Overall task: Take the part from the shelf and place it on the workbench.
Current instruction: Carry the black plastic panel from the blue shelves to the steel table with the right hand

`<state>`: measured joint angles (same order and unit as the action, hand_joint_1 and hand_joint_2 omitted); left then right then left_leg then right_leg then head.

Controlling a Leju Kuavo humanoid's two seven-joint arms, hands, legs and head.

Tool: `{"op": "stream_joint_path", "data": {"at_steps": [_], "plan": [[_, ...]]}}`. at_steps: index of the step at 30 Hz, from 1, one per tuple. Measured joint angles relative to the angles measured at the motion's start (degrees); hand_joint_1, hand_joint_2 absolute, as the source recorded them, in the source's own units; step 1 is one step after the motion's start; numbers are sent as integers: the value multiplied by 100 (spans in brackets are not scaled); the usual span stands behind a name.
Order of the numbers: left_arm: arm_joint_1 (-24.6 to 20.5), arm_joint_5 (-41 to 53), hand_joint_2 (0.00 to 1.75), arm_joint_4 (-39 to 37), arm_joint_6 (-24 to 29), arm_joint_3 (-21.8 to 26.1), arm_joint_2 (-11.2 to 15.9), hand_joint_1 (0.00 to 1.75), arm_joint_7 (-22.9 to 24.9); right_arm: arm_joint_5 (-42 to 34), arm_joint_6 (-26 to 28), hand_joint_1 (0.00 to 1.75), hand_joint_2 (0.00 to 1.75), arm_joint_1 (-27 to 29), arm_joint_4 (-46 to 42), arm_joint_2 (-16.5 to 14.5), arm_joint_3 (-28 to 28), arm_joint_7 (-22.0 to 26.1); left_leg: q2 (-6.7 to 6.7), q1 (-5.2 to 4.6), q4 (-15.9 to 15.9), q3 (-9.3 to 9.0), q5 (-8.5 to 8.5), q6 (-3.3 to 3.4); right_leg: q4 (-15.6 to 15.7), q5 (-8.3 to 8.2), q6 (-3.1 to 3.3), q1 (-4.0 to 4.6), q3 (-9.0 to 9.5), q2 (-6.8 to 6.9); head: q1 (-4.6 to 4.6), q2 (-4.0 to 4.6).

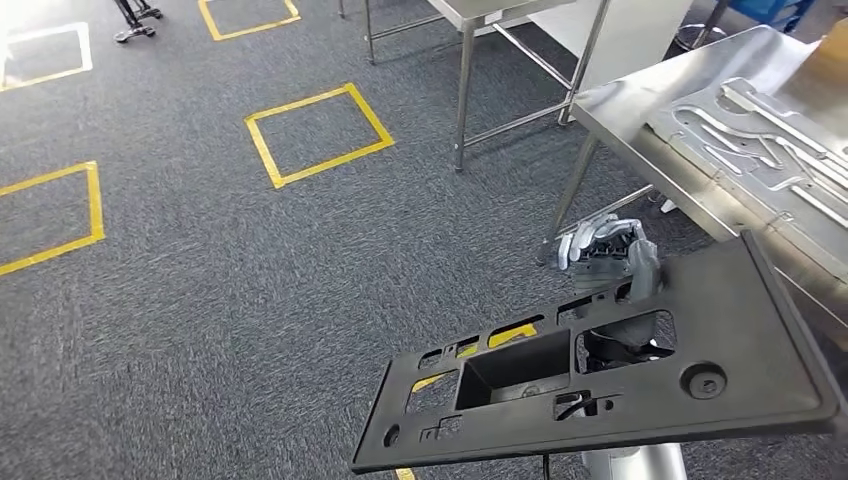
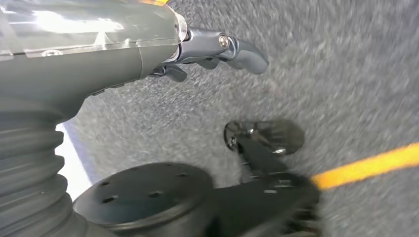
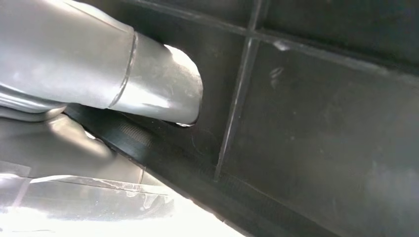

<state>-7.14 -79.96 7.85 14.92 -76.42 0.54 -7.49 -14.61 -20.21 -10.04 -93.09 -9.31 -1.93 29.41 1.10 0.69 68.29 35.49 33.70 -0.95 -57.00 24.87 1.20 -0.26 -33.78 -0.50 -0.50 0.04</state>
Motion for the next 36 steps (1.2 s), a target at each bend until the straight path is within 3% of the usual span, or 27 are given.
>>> {"op": "stream_joint_path", "data": {"at_steps": [1, 2, 3, 5, 6, 8, 9, 11, 13, 15, 17, 18, 20, 22, 24, 26, 27, 29, 30, 32, 33, 34, 35, 36], "plan": [[17, -15, 175, 0, -3, -4, -1, 0, 7, 21, 14, 175, 0, 15, 20, -3, 1, -3, -42, 2, 326, 184, 96, -9, -7, 3, 7, 1, -2, -77, 2, 0], [31, -32, 175, 0, -12, -7, -2, 0, 0, 49, 32, 175, 0, 26, 44, -4, 3, -4, -57, 3, 494, 301, 90, -16, -17, 7, 8, 3, -3, -158, 3, 0], [39, -46, 175, 0, -28, -8, -3, 0, -15, 80, 50, 175, 0, 30, 68, -5, 4, -5, -64, 5, 458, 324, -23, -20, -32, 13, 3, 2, -5, -243, 3, 0], [37, -54, 175, 0, -79, -8, -4, 0, -72, 143, 73, 175, 0, 27, 100, -5, -1, -14, -164, 24, -164, 96, -444, -17, -84, 38, -32, -8, -10, -401, 4, 0], [35, -49, 175, 0, -111, -9, -9, 0, -106, 162, 78, 175, 0, 21, 106, -5, -9, -20, -292, 38, -507, -45, -584, -11, -129, 59, -60, -7, -31, -470, 3, 0], [31, -15, 175, 0, -168, -22, -27, 0, -177, 179, 83, 175, 0, 9, 109, -5, -39, -42, -477, 52, -857, -194, -668, 31, -193, 78, -128, -14, -91, -588, 0, 0], [28, 10, 175, 0, -185, -38, -40, 0, -211, 177, 84, 175, 0, 8, 108, -5, -55, -55, -490, 40, -873, -206, -646, 65, -203, 74, -164, -21, -118, -644, -1, 0], [11, 51, 175, 0, -191, -75, -66, 0, -276, 160, 88, 175, 0, 24, 103, -3, -72, -91, -371, 32, -895, -219, -671, 147, -208, 71, -227, -41, -142, -690, 0, 0], [-5, 50, 175, 0, -176, -96, -83, 0, -301, 124, 88, 175, 0, 34, 94, 2, -80, -110, -242, 42, -942, -240, -698, 221, -451, 229, -280, -28, -257, -430, -28, 0], [5, 15, 175, 0, -131, -106, -84, 0, -265, 77, 72, 175, 0, 43, 95, 7, -95, -82, -101, 27, -957, -245, -696, 261, -1102, 572, -326, -22, -576, -89, -57, 0], [31, -28, 175, 0, -82, -111, -83, 0, -229, 40, 55, 175, 0, 63, 102, 16, -103, -27, 52, 8, -956, -243, -683, 274, -1684, 769, -347, -41, -873, 10, -58, 0], [39, -41, 175, 0, -67, -111, -83, 0, -223, 29, 52, 175, 0, 71, 104, 26, -104, 0, 127, 0, -955, -247, -674, 275, -1714, 718, -342, -45, -891, 26, -58, 0], [37, -36, 175, 0, -63, -115, -83, 0, -214, 22, 52, 175, 0, 75, 101, 48, -104, 49, 258, -17, -955, -279, -651, 268, -1131, 367, -289, -26, -576, 119, -59, 0], [28, -9, 175, 0, -63, -129, -85, 0, -192, 20, 54, 175, 0, 67, 91, 60, -104, 87, 366, -40, -959, -320, -621, 239, -401, 118, -193, 49, -185, 355, -58, 0], [23, 14, 175, 0, -63, -142, -87, 0, -174, 20, 66, 175, 0, 59, 85, 66, -103, 96, 469, -51, -968, -348, -598, 188, -154, 92, -130, 112, -71, 443, -58, 0], [6, 33, 175, 0, -65, -151, -87, 0, -172, 23, 90, 175, 0, 69, 74, 69, -102, 92, 549, -47, -975, -380, -572, 127, -111, 61, -93, 93, -64, 309, -60, 0], [-5, 49, 175, 0, -67, -161, -84, 0, -174, 26, 104, 175, 0, 75, 59, 71, -101, 95, 484, -43, -928, -378, -528, 95, -71, 42, -69, 66, -40, 243, -58, 0], [-11, 71, 175, -1, -70, -192, -74, 0, -171, 34, 126, 175, 0, 82, 26, 71, -100, 93, 205, -29, -530, -221, -284, 46, -1, -1, -20, 11, 15, 119, -49, 0], [0, 70, 175, -1, -70, -209, -68, 0, -162, 38, 131, 175, 0, 89, 19, 72, -103, 93, 55, -24, -174, -54, -112, 32, 6, -5, -5, 11, 20, 55, -45, 0], [29, 50, 175, -2, -68, -227, -60, 0, -128, 47, 133, 175, 0, 123, 19, 72, -116, 87, -54, -14, 490, 300, 110, 10, -7, -5, 6, 9, 17, -97, -39, 0], [36, 40, 175, -1, -66, -231, -57, 0, -114, 51, 131, 175, 0, 138, 19, 72, -122, 87, -68, -8, 589, 380, 69, 2, -18, 0, 4, 7, 17, -183, -39, 0], [38, 34, 175, -2, -60, -232, -55, 0, -99, 56, 128, 175, 0, 147, 16, 72, -127, 88, -77, 0, 463, 353, -82, -3, -34, 7, -6, 3, 19, -268, -39, 0], [35, 32, 175, -2, -49, -233, -50, 0, -88, 59, 124, 175, 0, 151, 9, 71, -132, 90, -114, 12, 138, 226, -305, -5, -58, 20, -23, -3, 21, -348, -40, 0], [35, 35, 175, -2, -37, -235, -44, 0, -78, 61, 116, 175, 0, 156, -6, 70, -135, 92, -237, 32, -248, 62, -496, -2, -90, 39, -47, -13, 15, -421, -41, 0]]}}
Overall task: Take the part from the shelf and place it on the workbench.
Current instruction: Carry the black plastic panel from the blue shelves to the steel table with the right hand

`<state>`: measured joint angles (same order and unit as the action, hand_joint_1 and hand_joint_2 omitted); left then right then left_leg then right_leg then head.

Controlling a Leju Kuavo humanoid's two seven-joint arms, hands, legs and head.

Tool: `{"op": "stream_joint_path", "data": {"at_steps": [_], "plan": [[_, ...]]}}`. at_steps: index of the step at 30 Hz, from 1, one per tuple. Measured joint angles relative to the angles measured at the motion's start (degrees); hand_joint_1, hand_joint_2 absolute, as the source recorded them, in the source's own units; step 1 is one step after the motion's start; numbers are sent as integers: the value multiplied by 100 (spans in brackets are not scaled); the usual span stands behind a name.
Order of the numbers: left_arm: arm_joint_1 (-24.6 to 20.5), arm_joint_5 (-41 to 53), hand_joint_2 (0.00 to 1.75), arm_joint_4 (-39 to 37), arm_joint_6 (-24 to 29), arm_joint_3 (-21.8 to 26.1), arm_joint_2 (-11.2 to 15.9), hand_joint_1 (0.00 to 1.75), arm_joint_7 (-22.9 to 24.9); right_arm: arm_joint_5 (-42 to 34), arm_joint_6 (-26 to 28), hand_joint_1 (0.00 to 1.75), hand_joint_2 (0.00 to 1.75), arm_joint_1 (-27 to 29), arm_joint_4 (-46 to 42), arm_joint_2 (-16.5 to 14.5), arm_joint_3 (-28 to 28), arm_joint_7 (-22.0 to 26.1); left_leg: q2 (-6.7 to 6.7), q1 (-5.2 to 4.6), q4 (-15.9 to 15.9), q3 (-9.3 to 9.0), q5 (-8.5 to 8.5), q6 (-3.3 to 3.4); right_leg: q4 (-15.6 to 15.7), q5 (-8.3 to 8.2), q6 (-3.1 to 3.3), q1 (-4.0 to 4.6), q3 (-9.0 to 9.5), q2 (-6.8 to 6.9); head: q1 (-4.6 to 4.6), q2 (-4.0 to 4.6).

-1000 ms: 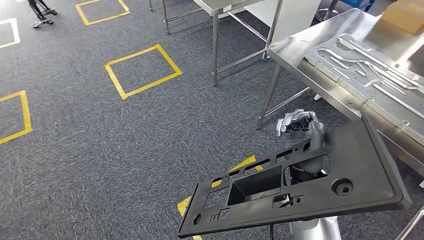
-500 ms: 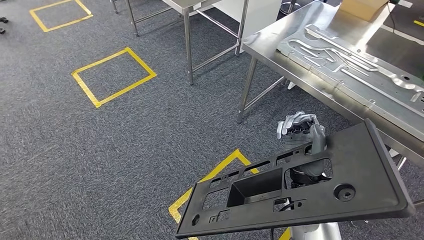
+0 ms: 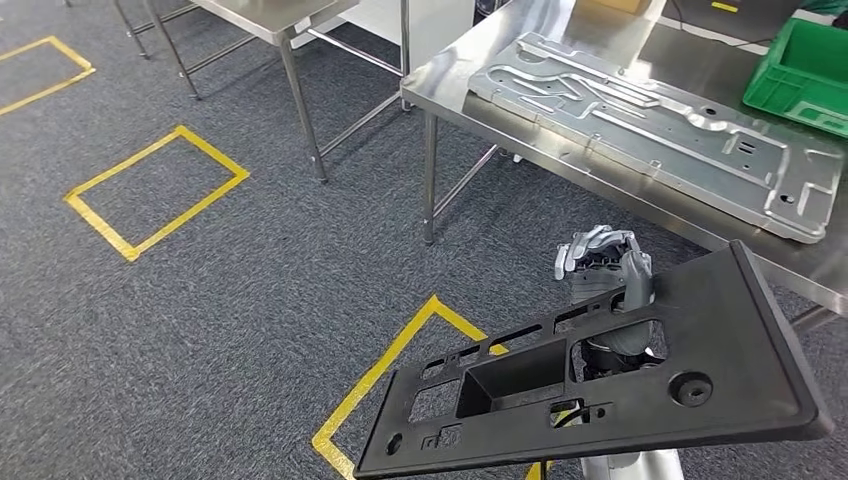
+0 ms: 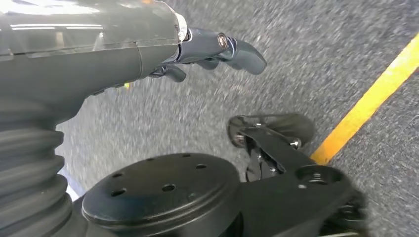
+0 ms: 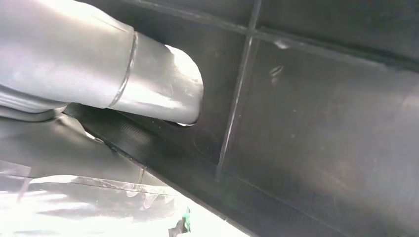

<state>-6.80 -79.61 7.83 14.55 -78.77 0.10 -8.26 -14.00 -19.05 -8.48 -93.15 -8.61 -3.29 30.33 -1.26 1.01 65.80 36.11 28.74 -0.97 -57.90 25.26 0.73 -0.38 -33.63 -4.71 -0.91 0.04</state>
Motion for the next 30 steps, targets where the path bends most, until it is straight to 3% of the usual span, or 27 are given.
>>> {"op": "stream_joint_path", "data": {"at_steps": [1, 3, 5, 6, 8, 10, 11, 12, 13, 14, 16, 18, 20, 21, 23, 25, 27, 28, 30], "plan": [[2, 2, 175, -1, 11, -4, 5, 0, 10, 4, -8, 175, 0, 5, -28, -2, -3, 1, -121, 15, -327, -139, -128, 12, -46, 20, -30, 0, -21, -69, 0, 0], [1, 7, 175, -1, 21, -17, 11, 0, 23, 26, -35, 175, 0, 32, -131, -10, -15, 3, -281, 19, -614, -258, -183, 60, -102, 34, -96, -7, -85, -181, -2, 0], [-8, 9, 175, 0, 22, -34, 7, 0, 27, 68, -62, 175, 0, 70, -278, -16, -25, 4, -179, 4, -636, -261, -200, 134, -100, 19, -165, -22, -127, -272, -1, 0], [-13, 8, 175, -1, 22, -39, 9, 0, 25, 95, -72, 175, 0, 83, -357, -16, -28, 9, -118, 6, -657, -270, -214, 172, -126, 37, -196, -23, -144, -220, -7, 0], [-18, 4, 175, -4, 22, -44, 14, 0, 12, 167, -92, 175, 0, 77, -507, -15, -46, 34, 23, 25, -702, -288, -233, 242, -450, 238, -249, -11, -298, 74, -49, 0], [-6, -6, 175, -7, 17, -46, 22, 0, 0, 263, -111, 175, 0, 67, -648, -13, -90, 87, 173, 12, -710, -290, -224, 276, -1173, 599, -297, -20, -657, 367, -89, 0], [1, -12, 175, -7, 10, -48, 22, 0, -3, 317, -108, 175, 0, 68, -725, -12, -120, 115, 255, 7, -709, -288, -217, 278, -1505, 719, -314, -31, -827, 419, -88, 1], [4, -17, 175, -7, -2, -51, 22, 0, -8, 380, -91, 175, 0, 69, -811, -9, -154, 139, 334, 4, -709, -290, -209, 276, -1669, 735, -322, -39, -913, 443, -90, 0], [1, -20, 175, -7, -19, -55, 22, 0, -15, 447, -68, 175, 0, 63, -911, -5, -193, 157, 408, 4, -708, -297, -201, 271, -1612, 643, -321, -43, -884, 461, -90, 0], [-6, -21, 175, -7, -36, -63, 21, 0, -24, 515, -38, 175, 0, 49, -1026, 0, -239, 176, 476, 4, -708, -312, -191, 260, -1323, 465, -308, -40, -729, 499, -91, 0], [-21, -21, 175, -7, -62, -87, 19, 0, -48, 651, 19, 175, 0, -4, -1260, 12, -345, 199, 594, -10, -705, -354, -160, 219, -509, 140, -242, 12, -278, 729, -91, 0], [-29, -21, 175, -7, -76, -112, 18, 0, -71, 746, 55, 175, 0, -53, -1458, 24, -460, 207, 694, -31, -707, -393, -127, 157, -82, 46, -166, 71, -57, 866, -88, 0], [-39, -20, 175, -7, -84, -132, 17, 0, -90, 796, 65, 175, 0, -64, -1600, 43, -544, 208, 803, -42, -734, -442, -105, 92, -48, 54, -104, 84, -61, 750, -86, 0], [-50, -19, 175, -7, -85, -139, 17, 0, -101, 819, 72, 175, 0, -62, -1662, 54, -574, 210, 779, -36, -730, -464, -87, 59, -20, 41, -72, 69, -42, 687, -86, 0], [-61, -18, 175, -7, -92, -150, 17, 0, -125, 891, 107, 175, 0, -83, -1759, 71, -650, 236, 502, -21, -498, -391, 79, 5, 45, 5, -3, 23, 11, 566, -78, 0], [-40, -21, 175, -7, -110, -163, 18, 0, -140, 987, 147, 175, 0, -109, -1807, 85, -755, 279, 207, -5, 162, -72, 420, -22, 63, -4, 42, 5, 29, 440, -67, 0], [-13, -40, 175, -7, -129, -177, 16, 0, -145, 1064, 167, 175, 0, -118, -1830, 104, -853, 298, 164, -5, 814, 281, 632, -38, 57, 0, 55, 13, 29, 284, -63, 0], [-9, -54, 175, -7, -134, -181, 14, 0, -146, 1087, 172, 175, 0, -138, -1844, 118, -893, 292, 161, -5, 893, 349, 577, -42, 52, 2, 53, 16, 34, 199, -64, 0], [-16, -82, 175, -7, -137, -184, 9, 0, -131, 1111, 170, 175, 0, -257, -1878, 152, -969, 228, 106, 2, 430, 189, 179, -34, 31, 16, 33, 12, 49, 31, -64, 0]]}}
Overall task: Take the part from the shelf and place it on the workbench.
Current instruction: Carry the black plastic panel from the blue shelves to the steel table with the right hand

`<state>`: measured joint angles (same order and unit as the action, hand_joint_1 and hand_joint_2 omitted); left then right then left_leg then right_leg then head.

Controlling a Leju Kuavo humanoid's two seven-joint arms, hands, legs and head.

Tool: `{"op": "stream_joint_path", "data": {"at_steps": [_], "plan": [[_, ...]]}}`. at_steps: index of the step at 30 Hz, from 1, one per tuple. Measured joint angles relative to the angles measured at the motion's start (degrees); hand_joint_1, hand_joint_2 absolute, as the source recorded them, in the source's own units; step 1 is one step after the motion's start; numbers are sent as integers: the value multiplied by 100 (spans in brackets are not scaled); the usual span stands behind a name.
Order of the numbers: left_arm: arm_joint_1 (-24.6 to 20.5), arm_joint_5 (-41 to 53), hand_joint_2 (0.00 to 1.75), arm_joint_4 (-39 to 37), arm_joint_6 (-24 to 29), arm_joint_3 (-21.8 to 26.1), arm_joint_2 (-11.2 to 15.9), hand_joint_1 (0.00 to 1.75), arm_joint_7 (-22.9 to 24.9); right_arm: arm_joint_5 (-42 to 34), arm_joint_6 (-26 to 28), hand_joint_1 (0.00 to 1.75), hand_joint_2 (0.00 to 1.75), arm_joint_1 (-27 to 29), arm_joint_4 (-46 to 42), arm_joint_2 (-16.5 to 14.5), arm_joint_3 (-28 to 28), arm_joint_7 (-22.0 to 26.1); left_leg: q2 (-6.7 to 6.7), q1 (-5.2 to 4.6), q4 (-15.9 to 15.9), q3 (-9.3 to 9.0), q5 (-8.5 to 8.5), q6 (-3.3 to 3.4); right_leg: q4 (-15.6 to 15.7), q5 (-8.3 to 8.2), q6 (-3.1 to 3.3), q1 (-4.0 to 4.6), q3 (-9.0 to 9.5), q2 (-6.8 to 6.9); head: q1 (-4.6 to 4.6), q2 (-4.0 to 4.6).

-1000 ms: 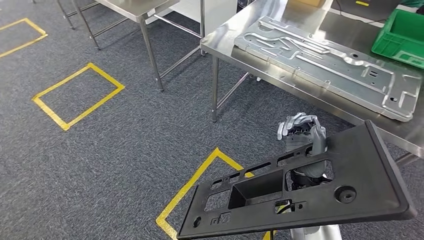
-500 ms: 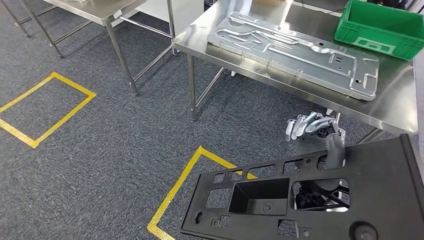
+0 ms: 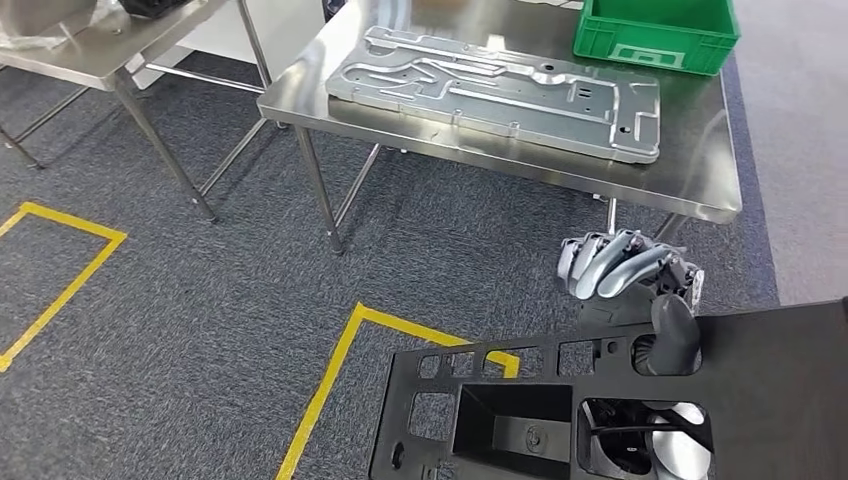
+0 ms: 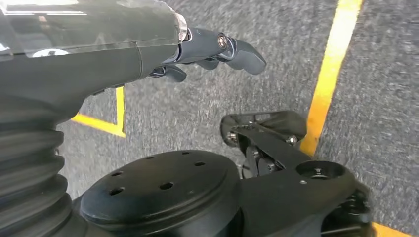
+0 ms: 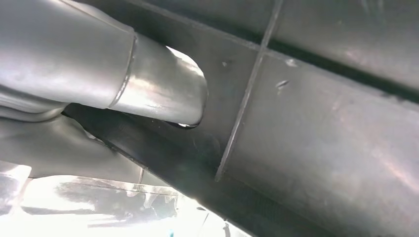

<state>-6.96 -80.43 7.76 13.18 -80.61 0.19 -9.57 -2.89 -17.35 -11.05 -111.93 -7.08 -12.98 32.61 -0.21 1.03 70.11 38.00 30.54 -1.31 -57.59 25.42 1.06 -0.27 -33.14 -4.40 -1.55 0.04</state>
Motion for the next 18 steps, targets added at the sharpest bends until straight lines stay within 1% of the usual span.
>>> {"op": "stream_joint_path", "data": {"at_steps": [1, 2, 3, 4, 5, 6, 7, 8, 9, 10, 11, 12, 13, 14, 15, 16, 17, 18], "plan": [[-3, -12, 175, 0, 1, 0, -1, 0, 14, -4, -4, 175, 0, -89, -17, 16, -35, -55, -105, 8, -387, -151, -216, 13, -21, 13, -20, -1, -1, -77, 0, 0], [-5, -27, 175, 0, 1, 1, -5, 0, 32, -21, -11, 175, 0, -181, -37, 29, -69, -121, -209, 20, -728, -294, -349, 37, -57, 32, -49, 2, -17, -155, -2, 0], [-7, -41, 175, 0, 2, 1, -11, 0, 52, -48, -16, 175, 0, -263, -54, 40, -95, -188, -293, 23, -946, -383, -410, 63, -87, 44, -82, 0, -40, -220, -4, 0], [-10, -53, 175, 0, 2, 1, -20, 0, 76, -82, -20, 175, 0, -337, -66, 50, -112, -251, -333, 20, -1043, -423, -407, 95, -107, 50, -116, -1, -67, -278, -3, 0], [-19, -60, 175, 0, 2, 1, -31, 0, 101, -116, -21, 175, 0, -405, -73, 64, -121, -306, -296, 14, -1071, -443, -393, 135, -116, 51, -155, -6, -92, -338, -3, 0], [-29, -63, 175, 1, 2, 0, -48, 0, 122, -143, -21, 175, 0, -461, -79, 78, -126, -346, -238, 14, -1083, -449, -405, 175, -117, 51, -186, -14, -103, -350, -1, 0], [-42, -70, 175, 2, 3, 1, -60, 0, 138, -165, -20, 175, 0, -509, -87, 94, -127, -369, -181, 19, -1105, -465, -415, 215, -152, 74, -215, -9, -119, -260, -6, 0], [-51, -80, 175, 3, 2, 1, -69, 0, 149, -182, -19, 175, 0, -554, -96, 109, -133, -389, -121, 25, -1132, -484, -424, 254, -277, 151, -248, -6, -179, -99, -28, 0], [-53, -89, 175, 4, -1, 1, -77, 0, 158, -194, -18, 175, 0, -592, -104, 121, -143, -405, -57, 28, -1152, -500, -426, 283, -513, 281, -277, -5, -293, 97, -47, 0], [-46, -97, 175, 4, -3, 1, -76, 0, 166, -203, -17, 175, 0, -622, -109, 131, -155, -420, 6, 19, -1158, -509, -417, 301, -849, 445, -309, -10, -469, 277, -68, 0], [-34, -103, 175, 4, -7, 0, -76, 0, 175, -210, -15, 175, 0, -644, -109, 139, -166, -436, 82, 12, -1158, -513, -406, 316, -1234, 601, -337, -25, -683, 366, -80, 0], [-23, -107, 175, 4, -8, 0, -76, 0, 182, -216, -14, 175, 0, -651, -107, 148, -172, -444, 158, 6, -1157, -516, -394, 322, -1526, 681, -356, -39, -853, 398, -80, 0], [-18, -110, 175, 4, -9, 0, -76, 0, 186, -221, -13, 175, 0, -652, -106, 158, -175, -447, 232, 4, -1156, -525, -381, 322, -1646, 657, -366, -48, -938, 415, -81, 1], [-18, -114, 175, 4, -9, 0, -77, 0, 189, -226, -11, 175, 0, -656, -105, 168, -177, -448, 302, 4, -1155, -542, -365, 317, -1542, 525, -364, -52, -903, 436, -81, 1], [-22, -116, 175, 4, -9, 0, -80, 0, 191, -233, -10, 175, 0, -663, -105, 176, -179, -448, 364, 2, -1156, -568, -346, 307, -1228, 319, -348, -46, -750, 490, -82, 1], [-25, -119, 175, 4, -9, 0, -84, 0, 193, -243, -9, 175, 0, -674, -105, 182, -181, -448, 423, -2, -1157, -601, -323, 293, -814, 127, -315, -26, -544, 620, -83, 1], [-28, -123, 175, 4, -9, 1, -90, 0, 197, -255, -7, 175, 0, -684, -105, 185, -183, -447, 478, -17, -1155, -631, -297, 268, -454, -7, -272, 9, -361, 758, -82, 0], [-29, -127, 175, 4, -9, 1, -96, 0, 203, -267, -2, 175, 0, -692, -105, 187, -184, -443, 531, -29, -1157, -654, -275, 240, -212, -73, -228, 43, -243, 855, -81, 0]]}}
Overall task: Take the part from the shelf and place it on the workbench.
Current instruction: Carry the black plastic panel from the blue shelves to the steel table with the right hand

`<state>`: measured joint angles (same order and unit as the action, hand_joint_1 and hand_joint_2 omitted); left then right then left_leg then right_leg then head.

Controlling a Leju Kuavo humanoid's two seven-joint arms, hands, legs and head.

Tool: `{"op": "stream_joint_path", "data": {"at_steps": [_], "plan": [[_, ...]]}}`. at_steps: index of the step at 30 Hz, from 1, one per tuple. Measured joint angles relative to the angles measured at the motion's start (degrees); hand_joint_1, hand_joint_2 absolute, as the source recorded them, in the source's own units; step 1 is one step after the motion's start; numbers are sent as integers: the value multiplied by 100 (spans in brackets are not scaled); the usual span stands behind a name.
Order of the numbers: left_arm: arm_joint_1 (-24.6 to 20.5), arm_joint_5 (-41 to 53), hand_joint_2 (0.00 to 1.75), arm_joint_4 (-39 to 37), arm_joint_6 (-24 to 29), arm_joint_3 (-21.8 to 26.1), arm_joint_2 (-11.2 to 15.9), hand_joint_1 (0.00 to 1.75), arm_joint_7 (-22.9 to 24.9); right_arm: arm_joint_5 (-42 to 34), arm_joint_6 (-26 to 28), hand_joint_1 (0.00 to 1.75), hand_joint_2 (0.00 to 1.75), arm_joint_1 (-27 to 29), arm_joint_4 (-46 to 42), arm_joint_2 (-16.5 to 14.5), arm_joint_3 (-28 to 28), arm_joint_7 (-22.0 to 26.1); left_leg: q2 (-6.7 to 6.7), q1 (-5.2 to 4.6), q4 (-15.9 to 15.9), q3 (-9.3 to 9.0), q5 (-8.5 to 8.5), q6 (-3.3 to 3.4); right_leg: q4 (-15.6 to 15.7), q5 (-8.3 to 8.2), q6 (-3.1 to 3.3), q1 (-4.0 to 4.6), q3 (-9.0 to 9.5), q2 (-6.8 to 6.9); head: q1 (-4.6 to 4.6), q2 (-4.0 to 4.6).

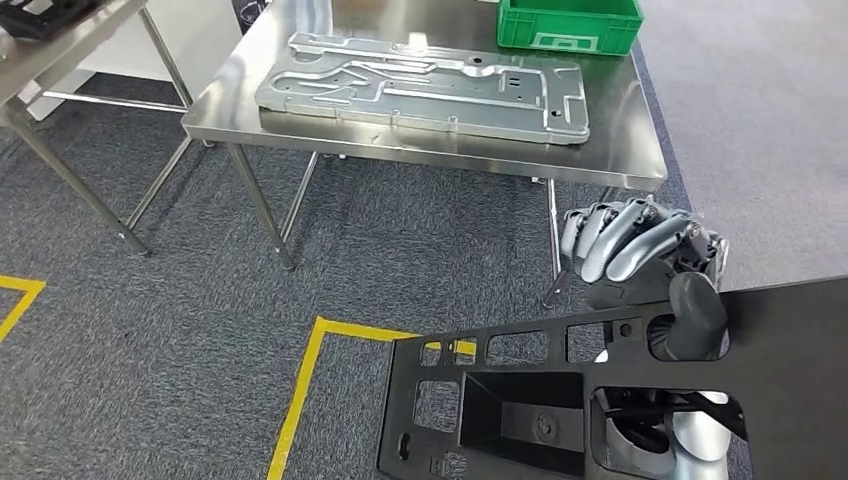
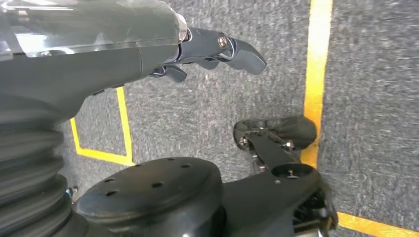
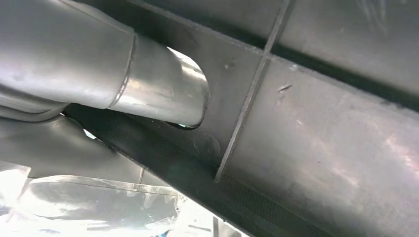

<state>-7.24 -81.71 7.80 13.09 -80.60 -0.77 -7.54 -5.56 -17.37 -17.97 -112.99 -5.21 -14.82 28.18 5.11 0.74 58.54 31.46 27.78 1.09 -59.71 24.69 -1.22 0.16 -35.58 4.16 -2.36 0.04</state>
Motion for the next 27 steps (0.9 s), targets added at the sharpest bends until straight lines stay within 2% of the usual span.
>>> {"op": "stream_joint_path", "data": {"at_steps": [1, 3, 4, 6, 7, 8, 9, 10, 11, 12, 13, 14, 15, 16, 19, 20, 21, 24, 25, 26, 27], "plan": [[0, -7, 175, 0, 0, 0, -4, 0, 5, -10, 6, 175, 0, -3, 1, 3, -2, 4, 58, -12, -3, -18, 20, -30, 110, -4, 38, 31, 45, 45, 2, 0], [-5, -21, 175, 0, 0, -1, -11, 0, 12, -18, 21, 175, 0, 4, -2, 12, -4, 11, 169, -23, -28, -59, 46, -91, 136, -6, 99, 37, 43, -86, 6, 0], [-14, -26, 175, 0, 0, -1, -13, 0, 10, -17, 28, 175, 0, 9, -7, 18, -5, 13, 119, -18, -10, -75, 79, -122, 169, -21, 128, 19, 61, -153, 9, 0], [-25, -30, 175, 0, 0, -1, -13, 0, 4, -13, 46, 175, 0, 10, -14, 22, -14, 13, -160, -3, 298, 36, 287, -165, 233, -48, 193, -31, 108, -261, 22, 0], [-20, -32, 175, 0, 0, -1, -13, 0, 2, -9, 54, 175, 0, 13, -14, 23, -22, 11, -334, 12, 635, 197, 457, -175, 242, -48, 215, -40, 117, -308, 32, 0], [-8, -34, 175, 0, 1, -1, -13, 0, 1, -6, 61, 175, 0, 18, -13, 22, -30, 8, -423, 17, 1031, 405, 624, -183, 239, -43, 233, -42, 118, -357, 41, 0], [8, -36, 175, 0, 1, -1, -13, 0, 2, -3, 63, 175, 0, 27, -10, 23, -37, 5, -459, 21, 1373, 600, 727, -193, 235, -37, 244, -39, 120, -408, 48, 0], [21, -37, 175, 0, 1, -1, -13, 0, 2, -2, 64, 175, 0, 35, -9, 24, -40, 4, -472, 22, 1552, 728, 719, -201, 227, -29, 247, -36, 124, -461, 49, 0], [28, -38, 175, 0, 1, -1, -13, 0, 1, -2, 64, 175, 0, 40, -8, 26, -42, 4, -474, 23, 1501, 752, 588, -206, 215, -17, 243, -35, 131, -507, 48, 0], [29, -39, 175, 0, 1, -1, -13, 0, 0, -2, 64, 175, 0, 42, -8, 28, -42, 4, -476, 26, 1240, 674, 368, -205, 197, 2, 233, -36, 141, -545, 48, 0], [27, -40, 175, 0, 1, -1, -13, 0, -3, -2, 64, 175, 0, 43, -7, 31, -42, 4, -485, 30, 854, 536, 128, -197, 170, 28, 216, -37, 147, -574, 48, 0], [21, -41, 175, 0, 1, -1, -13, 0, -7, -2, 64, 175, 0, 43, -7, 36, -42, 5, -500, 26, 491, 397, -33, -181, 129, 59, 190, -28, 142, -598, 49, 0], [15, -42, 175, 0, 2, -1, -13, 0, -11, -2, 66, 175, 0, 44, -6, 39, -42, 7, -516, 20, 246, 299, -118, -153, 97, 86, 160, -22, 130, -616, 47, 0], [10, -43, 175, 0, 2, -1, -13, 0, -15, -1, 67, 175, 0, 49, -5, 44, -41, 8, -530, 10, 122, 251, -126, -119, 74, 108, 127, -20, 116, -628, 47, 0], [11, -37, 175, -1, 2, -1, -13, 0, -21, 3, 72, 175, 0, 89, -3, 57, -42, 13, -534, 3, 70, 192, -76, 21, -74, 78, 21, -33, 84, -620, 44, 0], [13, -35, 175, -1, 4, -1, -12, 0, -23, 3, 73, 175, 0, 96, -3, 63, -42, 14, -531, 10, 50, 152, -65, 62, -211, 98, -11, -38, 37, -589, 37, 0], [13, -34, 175, -2, 7, -2, -11, 0, -26, 2, 74, 175, 0, 98, -2, 69, -43, 15, -524, 16, 39, 105, -50, 91, -413, 185, -41, -49, -68, -552, 32, 0], [24, -34, 175, -2, 11, -3, -9, 0, -27, -2, 69, 175, 0, 124, 2, 89, -43, 16, -504, 18, 34, 40, 22, 116, -1304, 548, -111, -89, -631, -484, 19, 0], [34, -34, 175, -2, 11, -3, -9, 0, -27, -2, 66, 175, 0, 139, 9, 98, -43, 16, -500, 20, 35, 11, 58, 105, -1465, 559, -123, -107, -771, -476, 18, 0], [43, -34, 175, -2, 11, -3, -10, 0, -27, -2, 63, 175, 0, 149, 18, 107, -43, 19, -498, 24, 36, -32, 99, 89, -1437, 461, -135, -125, -816, -465, 17, 0], [50, -34, 175, -2, 11, -4, -12, 0, -28, -2, 62, 175, 0, 155, 28, 115, -43, 22, -493, 31, 36, -94, 150, 70, -1217, 269, -139, -138, -756, -449, 17, 0]]}}
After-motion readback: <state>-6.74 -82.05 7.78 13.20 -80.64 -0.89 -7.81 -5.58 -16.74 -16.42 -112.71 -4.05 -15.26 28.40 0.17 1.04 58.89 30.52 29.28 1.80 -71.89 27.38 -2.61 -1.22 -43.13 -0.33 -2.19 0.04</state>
